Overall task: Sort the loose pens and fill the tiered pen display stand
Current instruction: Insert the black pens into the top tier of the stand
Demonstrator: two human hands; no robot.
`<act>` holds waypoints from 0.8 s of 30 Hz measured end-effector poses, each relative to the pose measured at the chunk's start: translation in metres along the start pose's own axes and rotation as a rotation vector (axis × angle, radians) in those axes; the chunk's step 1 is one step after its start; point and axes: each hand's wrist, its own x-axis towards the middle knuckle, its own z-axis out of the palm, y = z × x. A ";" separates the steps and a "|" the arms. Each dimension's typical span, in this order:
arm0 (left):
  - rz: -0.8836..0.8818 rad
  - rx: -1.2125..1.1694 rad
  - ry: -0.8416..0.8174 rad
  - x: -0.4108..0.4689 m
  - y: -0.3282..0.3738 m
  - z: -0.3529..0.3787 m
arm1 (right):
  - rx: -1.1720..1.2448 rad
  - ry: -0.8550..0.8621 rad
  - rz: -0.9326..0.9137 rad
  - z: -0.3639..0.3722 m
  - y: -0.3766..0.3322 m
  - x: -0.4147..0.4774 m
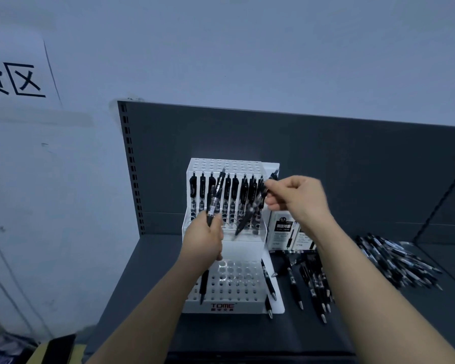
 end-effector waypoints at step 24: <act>-0.030 -0.097 -0.039 0.006 -0.008 -0.019 | -0.657 0.131 -0.286 0.034 0.024 0.009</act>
